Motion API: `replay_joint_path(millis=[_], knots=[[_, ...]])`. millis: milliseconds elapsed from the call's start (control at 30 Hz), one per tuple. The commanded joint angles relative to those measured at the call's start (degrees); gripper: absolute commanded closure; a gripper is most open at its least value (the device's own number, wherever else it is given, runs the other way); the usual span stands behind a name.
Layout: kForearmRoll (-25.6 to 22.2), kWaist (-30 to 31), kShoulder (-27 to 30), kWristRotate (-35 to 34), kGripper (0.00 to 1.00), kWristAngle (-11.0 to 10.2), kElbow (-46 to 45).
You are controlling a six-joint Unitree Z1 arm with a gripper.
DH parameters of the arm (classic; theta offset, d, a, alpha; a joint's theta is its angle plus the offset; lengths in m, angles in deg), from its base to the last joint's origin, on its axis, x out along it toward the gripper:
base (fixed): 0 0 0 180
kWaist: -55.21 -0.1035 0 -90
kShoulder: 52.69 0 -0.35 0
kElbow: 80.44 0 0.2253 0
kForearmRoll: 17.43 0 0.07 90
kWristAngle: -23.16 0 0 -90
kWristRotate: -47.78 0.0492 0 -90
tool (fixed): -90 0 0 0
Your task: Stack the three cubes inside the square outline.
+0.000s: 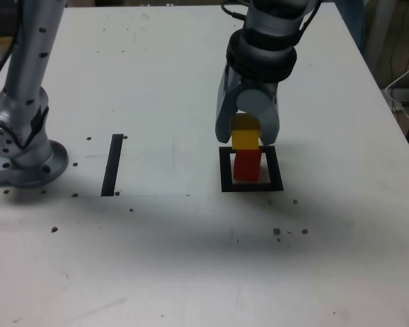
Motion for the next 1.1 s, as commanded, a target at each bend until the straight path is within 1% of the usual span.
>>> replay_joint_path(millis=[0, 433, 800, 933, 1067], knots=[[-0.1, -0.05, -0.61, -0.09, 0.97, -0.09, -0.13], [0.33, 0.75, -1.09, -0.09, 0.97, 0.41, -0.28], [2.4, 0.75, -1.12, -0.09, 0.94, 0.64, -2.26], [3.83, 0.78, -1.13, -0.08, 0.94, 1.2, -2.89], [4.2, 0.99, -0.99, -0.02, 0.94, 1.62, -2.87]])
